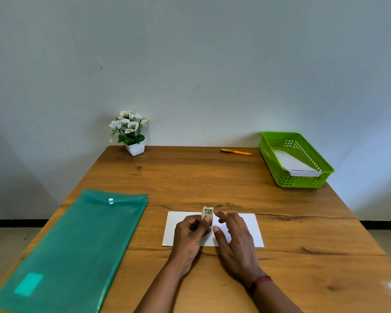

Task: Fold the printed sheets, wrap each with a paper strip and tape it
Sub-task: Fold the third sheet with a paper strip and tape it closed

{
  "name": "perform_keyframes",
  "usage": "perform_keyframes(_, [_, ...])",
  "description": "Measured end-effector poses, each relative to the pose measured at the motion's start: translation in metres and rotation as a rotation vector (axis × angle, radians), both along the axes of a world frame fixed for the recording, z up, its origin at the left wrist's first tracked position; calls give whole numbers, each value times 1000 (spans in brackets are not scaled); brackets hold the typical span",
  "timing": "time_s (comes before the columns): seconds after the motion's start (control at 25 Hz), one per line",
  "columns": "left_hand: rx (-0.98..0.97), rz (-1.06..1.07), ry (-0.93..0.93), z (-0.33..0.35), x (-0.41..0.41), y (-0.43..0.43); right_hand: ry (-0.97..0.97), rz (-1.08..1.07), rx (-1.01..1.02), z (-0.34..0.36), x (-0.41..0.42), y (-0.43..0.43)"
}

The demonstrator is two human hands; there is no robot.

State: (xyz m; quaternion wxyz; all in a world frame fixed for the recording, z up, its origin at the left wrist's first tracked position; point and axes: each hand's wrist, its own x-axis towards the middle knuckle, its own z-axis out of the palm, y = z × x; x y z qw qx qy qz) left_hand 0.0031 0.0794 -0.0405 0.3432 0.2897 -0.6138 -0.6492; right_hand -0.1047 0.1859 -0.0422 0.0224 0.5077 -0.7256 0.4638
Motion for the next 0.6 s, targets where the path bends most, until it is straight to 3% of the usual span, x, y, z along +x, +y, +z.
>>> perform_keyframes(0.4, [-123,-50,-76,0,0,0,11,-73,-57,-5,-4,-6])
perform_keyframes(0.6, [-43,-147,-110,0,2,-5,31,-112,-108,-11,-6,-5])
